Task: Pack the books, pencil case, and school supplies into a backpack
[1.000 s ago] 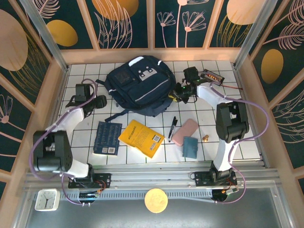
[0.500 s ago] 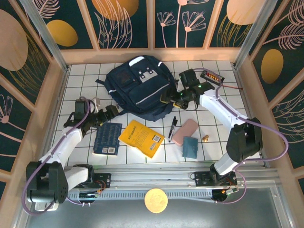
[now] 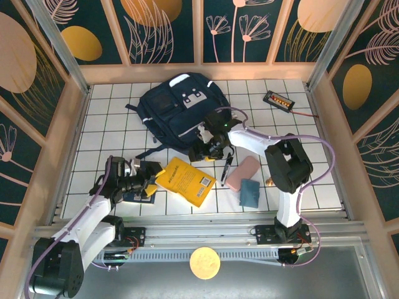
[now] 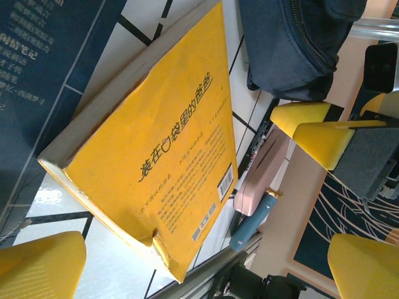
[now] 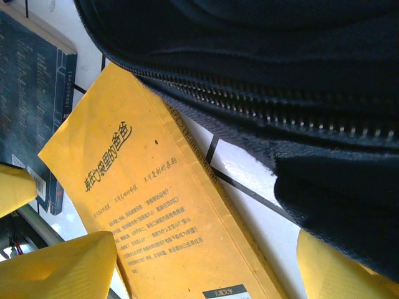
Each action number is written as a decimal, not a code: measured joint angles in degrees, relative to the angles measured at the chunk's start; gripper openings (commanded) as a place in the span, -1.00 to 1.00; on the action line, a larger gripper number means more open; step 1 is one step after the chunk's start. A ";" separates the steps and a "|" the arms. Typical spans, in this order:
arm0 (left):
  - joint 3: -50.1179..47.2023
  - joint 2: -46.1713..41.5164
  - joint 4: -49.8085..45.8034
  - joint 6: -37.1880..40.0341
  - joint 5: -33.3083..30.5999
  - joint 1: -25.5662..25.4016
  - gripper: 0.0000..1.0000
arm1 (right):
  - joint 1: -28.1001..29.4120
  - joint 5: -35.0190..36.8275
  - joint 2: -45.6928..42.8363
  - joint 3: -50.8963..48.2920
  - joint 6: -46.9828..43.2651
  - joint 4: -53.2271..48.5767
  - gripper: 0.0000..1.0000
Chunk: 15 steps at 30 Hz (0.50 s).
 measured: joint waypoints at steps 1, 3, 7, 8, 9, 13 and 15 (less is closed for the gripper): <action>0.00 0.20 0.24 -0.17 -0.07 -0.31 0.98 | 0.00 -0.09 0.00 0.00 -0.42 0.20 0.53; 0.00 1.29 0.48 -0.37 -0.33 -1.14 0.98 | -0.04 -0.48 0.09 -0.22 -1.09 0.63 0.53; 0.00 5.42 0.98 -0.44 -0.81 -2.89 0.98 | -0.04 -1.53 0.90 -1.64 -2.47 1.49 0.53; 0.02 6.56 1.79 -0.79 -0.72 -3.23 0.97 | -0.04 -1.62 1.40 -1.92 -2.78 1.49 0.53; 0.11 7.34 2.91 -1.25 -0.68 -3.56 0.97 | -0.04 -1.79 1.97 -2.16 -3.19 1.53 0.53; 0.87 11.91 8.07 -3.72 -0.52 -5.29 0.98 | -0.07 -3.08 3.78 -3.02 -4.07 2.34 0.53; 2.25 15.28 10.45 -4.92 -0.52 -6.34 0.98 | -0.37 -4.35 3.82 -3.41 -4.35 3.02 0.53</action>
